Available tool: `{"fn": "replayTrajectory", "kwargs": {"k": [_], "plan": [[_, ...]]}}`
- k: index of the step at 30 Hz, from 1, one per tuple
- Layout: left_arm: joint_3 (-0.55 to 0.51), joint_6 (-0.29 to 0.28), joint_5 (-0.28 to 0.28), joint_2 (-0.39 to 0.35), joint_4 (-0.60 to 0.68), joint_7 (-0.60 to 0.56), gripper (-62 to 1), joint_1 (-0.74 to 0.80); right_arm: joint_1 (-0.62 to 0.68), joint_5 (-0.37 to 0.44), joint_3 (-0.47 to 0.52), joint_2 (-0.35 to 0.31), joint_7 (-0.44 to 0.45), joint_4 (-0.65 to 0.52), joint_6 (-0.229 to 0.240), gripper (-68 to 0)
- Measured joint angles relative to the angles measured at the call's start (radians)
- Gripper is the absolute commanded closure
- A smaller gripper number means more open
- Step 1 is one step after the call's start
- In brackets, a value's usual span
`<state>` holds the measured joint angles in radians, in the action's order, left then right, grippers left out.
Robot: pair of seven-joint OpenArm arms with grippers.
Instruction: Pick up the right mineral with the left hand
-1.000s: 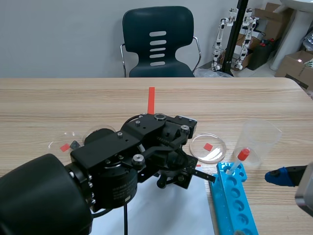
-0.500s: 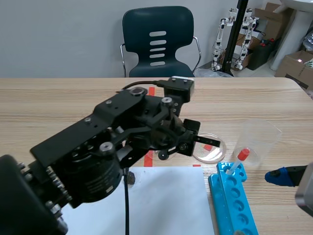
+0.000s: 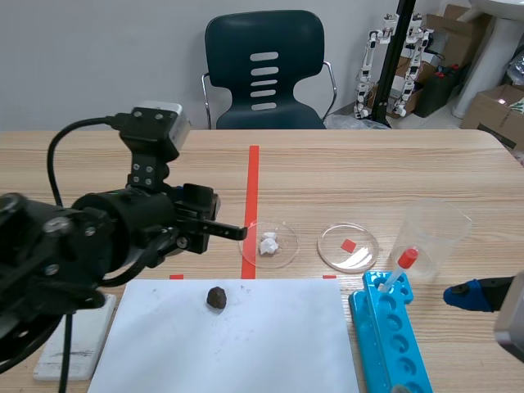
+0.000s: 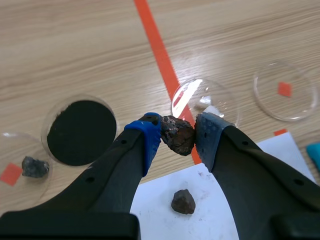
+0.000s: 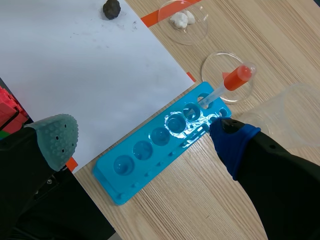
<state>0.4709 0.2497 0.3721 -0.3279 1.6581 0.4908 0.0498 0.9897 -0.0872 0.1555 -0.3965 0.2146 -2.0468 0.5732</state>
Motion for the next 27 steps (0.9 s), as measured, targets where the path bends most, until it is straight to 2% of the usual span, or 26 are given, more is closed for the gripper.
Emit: {"fn": "replayTrajectory", "kwargs": {"k": [3, 7, 13, 16, 22, 27], "plan": [[-0.075, -0.071, 0.014, -0.061, 0.106, -0.050, -15.6, 0.114, 0.000, 0.000, 0.000, 0.000, 0.000, 0.000, 0.000, -54.7], [-0.208, -0.108, 0.011, -0.123, 0.220, -0.110, -15.6, 0.291, 0.000, 0.000, 0.000, 0.000, 0.000, 0.000, 0.000, -54.7], [-0.413, -0.229, 0.002, -0.124, 0.321, -0.235, -15.6, 0.553, 0.000, 0.000, 0.000, 0.000, 0.000, 0.000, 0.000, -54.7], [-0.486, -0.276, -0.029, -0.124, 0.343, -0.295, -15.6, 0.661, 0.000, 0.000, 0.000, 0.000, 0.000, 0.000, 0.000, -54.7], [-0.533, -0.281, -0.111, -0.122, 0.403, -0.454, -15.6, 0.841, 0.000, 0.000, 0.000, 0.000, 0.000, 0.000, 0.000, -54.7], [-0.557, -0.281, -0.117, -0.105, 0.439, -0.556, -15.6, 0.951, 0.000, 0.000, 0.000, 0.000, 0.000, 0.000, 0.000, -54.7]]}}
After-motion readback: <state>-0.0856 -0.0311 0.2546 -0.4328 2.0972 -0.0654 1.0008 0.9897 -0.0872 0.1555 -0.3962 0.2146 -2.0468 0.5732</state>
